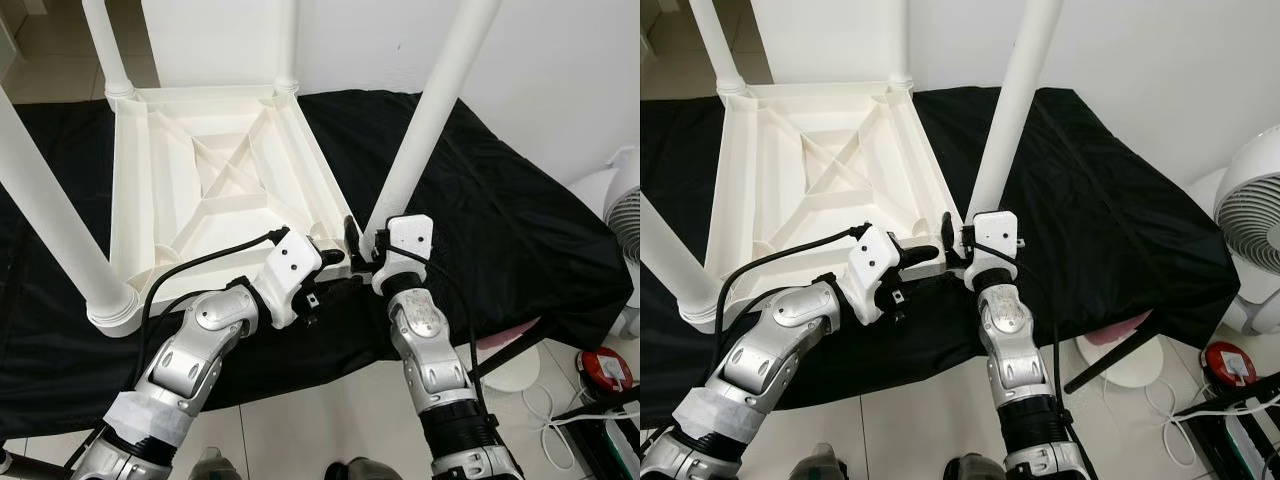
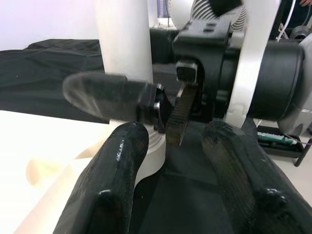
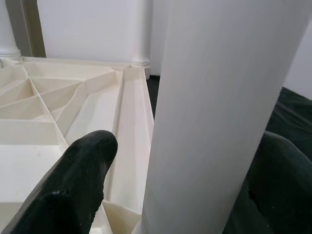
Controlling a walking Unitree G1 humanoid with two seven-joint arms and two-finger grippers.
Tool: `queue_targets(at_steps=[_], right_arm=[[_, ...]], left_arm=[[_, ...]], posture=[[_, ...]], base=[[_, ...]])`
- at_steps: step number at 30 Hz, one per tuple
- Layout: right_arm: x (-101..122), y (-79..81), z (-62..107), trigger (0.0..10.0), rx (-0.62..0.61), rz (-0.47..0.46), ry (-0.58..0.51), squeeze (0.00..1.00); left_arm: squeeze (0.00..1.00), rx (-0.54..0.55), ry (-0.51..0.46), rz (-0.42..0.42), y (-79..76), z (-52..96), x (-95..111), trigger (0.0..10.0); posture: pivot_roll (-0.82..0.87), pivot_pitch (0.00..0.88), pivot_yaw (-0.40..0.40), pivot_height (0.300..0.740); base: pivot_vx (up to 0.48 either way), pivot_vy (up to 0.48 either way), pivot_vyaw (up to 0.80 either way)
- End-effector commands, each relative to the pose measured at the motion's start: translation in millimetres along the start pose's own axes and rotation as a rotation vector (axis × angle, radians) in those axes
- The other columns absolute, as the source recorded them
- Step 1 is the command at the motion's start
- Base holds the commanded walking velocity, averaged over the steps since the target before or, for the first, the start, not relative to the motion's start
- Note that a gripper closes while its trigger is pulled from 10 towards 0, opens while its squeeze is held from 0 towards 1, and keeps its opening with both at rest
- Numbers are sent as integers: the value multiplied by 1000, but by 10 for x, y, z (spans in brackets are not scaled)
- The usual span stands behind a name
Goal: Building children table
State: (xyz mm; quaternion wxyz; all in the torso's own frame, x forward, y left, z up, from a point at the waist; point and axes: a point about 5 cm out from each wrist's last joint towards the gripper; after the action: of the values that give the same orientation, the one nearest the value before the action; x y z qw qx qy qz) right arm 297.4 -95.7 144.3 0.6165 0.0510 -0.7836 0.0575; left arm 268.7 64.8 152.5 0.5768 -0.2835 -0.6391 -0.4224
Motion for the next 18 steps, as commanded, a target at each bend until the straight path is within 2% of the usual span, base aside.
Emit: queue_targets(at_steps=[1, 3, 4, 5, 12, 14, 18], right_arm=[[-25, -13, 45, 10000, -1, 13, 0, 1000], [-34, -68, 79, 10000, -15, 32, -8, 1000], [-26, -87, 97, 10000, -19, 28, -22, 333], [-8, -111, 120, 10000, -22, 10, -44, 0], [-7, -183, 201, 10000, -38, -58, -70, 0], [-8, -217, 244, 10000, -39, -90, -78, 0], [-30, -271, 327, 10000, -40, -63, -80, 0]], left_arm=[[0, -50, 10, -18, -40, -7, -15, 10000], [0, -31, 9, -31, -28, -5, -19, 10000], [0, -21, 10, -37, -23, -6, -21, 10000], [0, -14, 12, -34, -20, -9, -30, 10000], [0, -17, 45, -19, -52, -26, -120, 10000], [0, -8, 95, -40, -65, -42, -224, 10000], [0, 33, 165, -86, -24, -60, -335, 10000]], posture=[[81, 0, -79, 740], [82, 0, -79, 740], [82, 0, -79, 740], [83, 0, -79, 740], [81, 0, -80, 740], [73, 0, -74, 740], [68, 0, -72, 740]], base=[[0, 0, 0], [0, 0, 0], [0, 0, 0], [0, 0, 0], [0, 0, 0], [0, 0, 0], [0, 0, 0]])
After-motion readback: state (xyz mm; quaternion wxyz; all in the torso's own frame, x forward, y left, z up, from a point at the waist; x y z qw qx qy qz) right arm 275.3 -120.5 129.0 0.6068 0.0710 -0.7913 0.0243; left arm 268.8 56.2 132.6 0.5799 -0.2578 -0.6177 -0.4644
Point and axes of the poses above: a point about 5 cm out from each wrist's last joint towards the gripper, its own z axis pointing back from the gripper into the wrist, its own x axis along the axis of the wrist's last joint, y = z × x, and after that the axes turned 1 degree about -z, right-handed
